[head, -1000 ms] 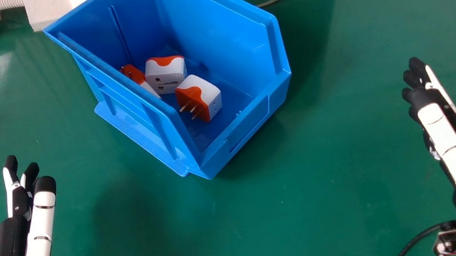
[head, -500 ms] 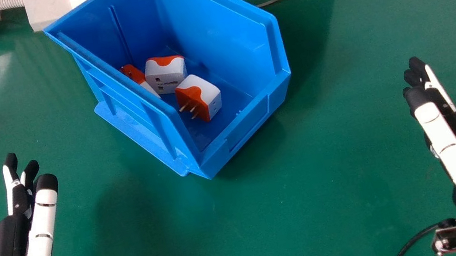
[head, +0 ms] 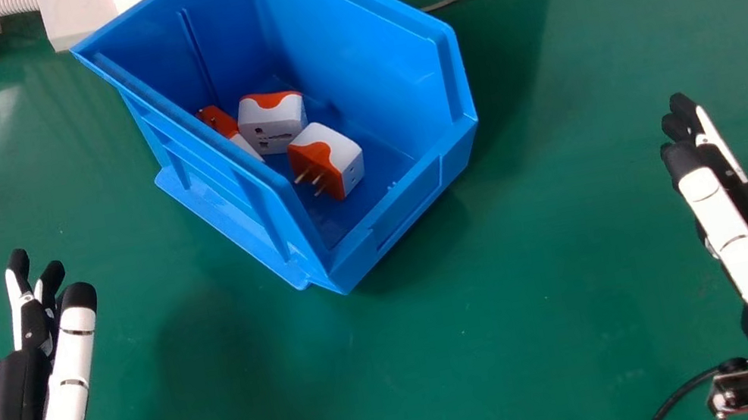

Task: Pick all objects and put in blue box

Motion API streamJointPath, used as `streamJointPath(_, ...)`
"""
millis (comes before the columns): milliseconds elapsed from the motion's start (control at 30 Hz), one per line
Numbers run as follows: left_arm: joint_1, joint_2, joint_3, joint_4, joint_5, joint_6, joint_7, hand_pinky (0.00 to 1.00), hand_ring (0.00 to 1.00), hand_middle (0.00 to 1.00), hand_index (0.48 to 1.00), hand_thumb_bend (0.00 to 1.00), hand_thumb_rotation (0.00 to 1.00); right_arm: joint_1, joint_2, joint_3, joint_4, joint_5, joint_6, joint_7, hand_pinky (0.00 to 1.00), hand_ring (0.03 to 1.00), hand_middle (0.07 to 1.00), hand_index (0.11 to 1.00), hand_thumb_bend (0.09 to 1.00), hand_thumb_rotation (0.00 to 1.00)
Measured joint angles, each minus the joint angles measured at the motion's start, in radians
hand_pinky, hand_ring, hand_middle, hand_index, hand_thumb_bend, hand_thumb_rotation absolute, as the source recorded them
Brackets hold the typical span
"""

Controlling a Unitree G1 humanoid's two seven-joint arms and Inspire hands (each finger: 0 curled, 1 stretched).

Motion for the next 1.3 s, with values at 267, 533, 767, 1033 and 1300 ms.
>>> streamJointPath(267,0.000,0.000,0.000,-0.005,-0.015,0.005,-0.001,0.94,0.97,1.00,0.992,0.42,0.88,0.000,0.000,0.000,0.000,-0.001,0.000,0.000,1.00,1.000,1.000,1.000,0.356,1.00)
streamJointPath(533,0.001,0.000,-0.001,-0.008,-0.015,0.014,0.002,0.94,0.97,1.00,0.983,0.41,0.85,0.000,0.000,0.000,0.008,-0.002,0.000,0.000,1.00,1.000,1.000,1.000,0.360,1.00)
streamJointPath(767,0.015,-0.001,-0.005,-0.022,-0.015,0.014,0.002,0.93,0.97,1.00,0.980,0.39,0.82,0.002,0.000,0.000,0.008,-0.002,-0.001,0.000,1.00,1.000,1.000,1.000,0.355,1.00)
streamJointPath(1033,0.017,-0.001,-0.006,-0.018,-0.012,-0.003,0.002,0.93,0.96,0.98,0.973,0.36,0.80,0.007,0.000,0.000,0.008,-0.002,-0.001,0.000,1.00,1.000,1.000,1.000,0.341,1.00)
streamJointPath(1300,0.022,-0.005,-0.009,-0.017,-0.012,-0.003,0.006,0.90,0.94,0.95,0.951,0.34,0.75,0.009,0.000,0.000,0.008,-0.002,0.000,0.000,1.00,1.000,1.000,1.000,0.324,1.00)
